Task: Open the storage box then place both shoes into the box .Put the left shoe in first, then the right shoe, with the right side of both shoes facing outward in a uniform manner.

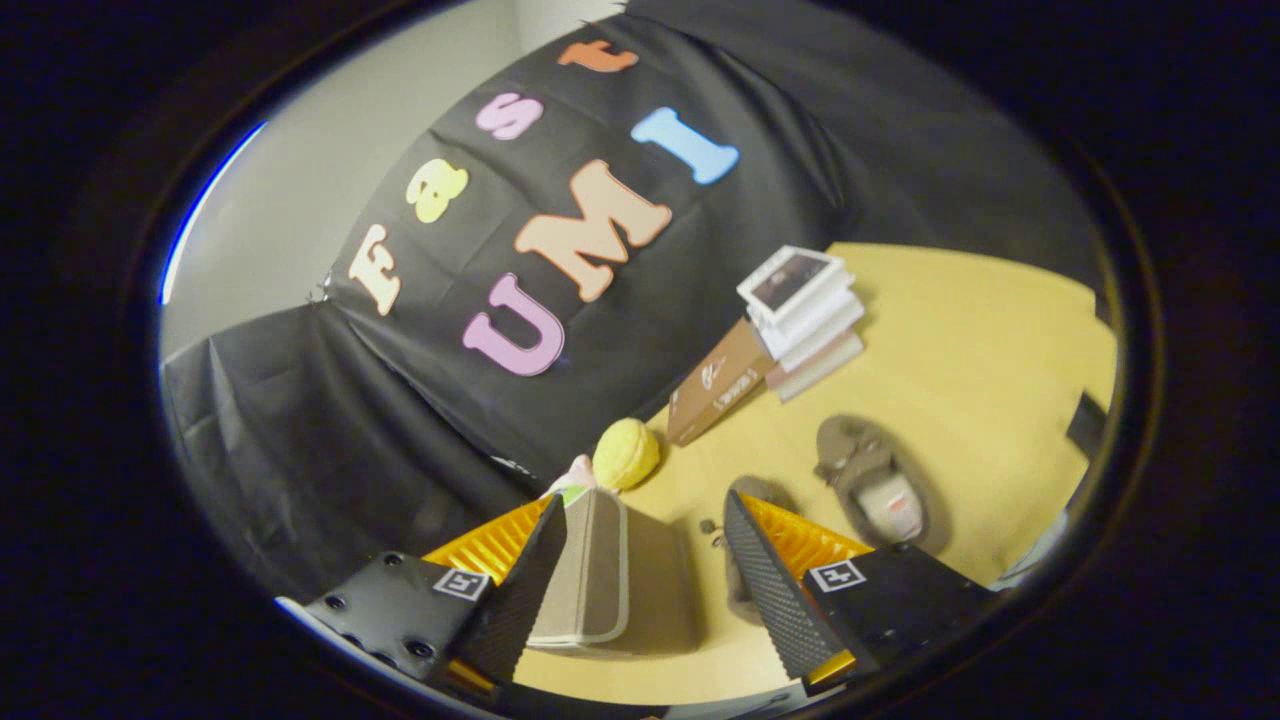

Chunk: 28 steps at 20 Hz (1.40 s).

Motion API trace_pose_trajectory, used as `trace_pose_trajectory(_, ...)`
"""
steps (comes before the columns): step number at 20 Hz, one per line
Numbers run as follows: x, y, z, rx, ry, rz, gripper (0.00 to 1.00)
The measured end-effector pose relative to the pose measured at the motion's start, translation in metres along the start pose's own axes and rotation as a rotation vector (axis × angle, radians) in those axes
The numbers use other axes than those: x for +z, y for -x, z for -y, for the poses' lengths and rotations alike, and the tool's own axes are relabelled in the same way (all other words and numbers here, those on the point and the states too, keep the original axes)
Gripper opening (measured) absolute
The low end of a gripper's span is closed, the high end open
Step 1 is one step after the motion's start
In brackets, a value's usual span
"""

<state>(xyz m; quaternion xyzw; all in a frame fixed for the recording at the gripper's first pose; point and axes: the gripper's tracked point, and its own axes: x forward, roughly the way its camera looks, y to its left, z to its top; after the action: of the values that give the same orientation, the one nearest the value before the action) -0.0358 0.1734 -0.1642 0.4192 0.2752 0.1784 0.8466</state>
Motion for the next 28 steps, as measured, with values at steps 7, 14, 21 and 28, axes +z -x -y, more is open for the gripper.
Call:
trace_pose_trajectory(7,-0.106,-0.014,-0.014,0.067,-0.28,-0.251,1.0)
trace_pose_trajectory(14,-0.175,-0.024,-0.021,0.052,-0.419,-0.387,1.0)
trace_pose_trajectory(21,-0.187,-0.033,-0.033,0.109,-0.562,-0.398,0.99)
trace_pose_trajectory(28,-0.174,-0.041,-0.038,0.141,-0.619,-0.386,0.98)
